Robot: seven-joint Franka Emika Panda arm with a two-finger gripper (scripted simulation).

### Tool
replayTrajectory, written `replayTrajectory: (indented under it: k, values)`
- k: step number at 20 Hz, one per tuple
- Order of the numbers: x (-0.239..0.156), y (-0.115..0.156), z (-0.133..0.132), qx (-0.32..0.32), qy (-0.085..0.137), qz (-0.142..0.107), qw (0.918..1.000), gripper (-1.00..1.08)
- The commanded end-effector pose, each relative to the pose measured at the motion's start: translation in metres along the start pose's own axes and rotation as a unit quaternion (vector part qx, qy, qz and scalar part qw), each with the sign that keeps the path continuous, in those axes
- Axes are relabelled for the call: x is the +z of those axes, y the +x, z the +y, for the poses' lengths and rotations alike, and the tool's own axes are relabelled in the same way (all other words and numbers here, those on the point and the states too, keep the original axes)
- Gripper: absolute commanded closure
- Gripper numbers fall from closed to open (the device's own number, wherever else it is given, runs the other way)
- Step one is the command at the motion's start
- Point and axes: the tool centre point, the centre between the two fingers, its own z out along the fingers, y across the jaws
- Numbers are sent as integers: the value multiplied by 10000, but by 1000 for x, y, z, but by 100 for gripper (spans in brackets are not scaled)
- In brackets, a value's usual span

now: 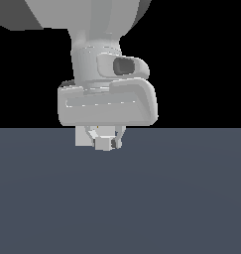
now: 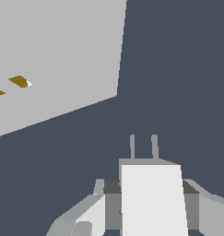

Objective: Plug the charger into the wall socket.

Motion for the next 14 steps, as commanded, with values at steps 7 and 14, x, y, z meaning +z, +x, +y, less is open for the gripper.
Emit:
replayTrajectory:
  k: [7,14]
  values:
    - [-21,-1,-25,-1089,235,-3,9938,108]
    - [-31,-3,-35,-1571,343,-14,9870,108]
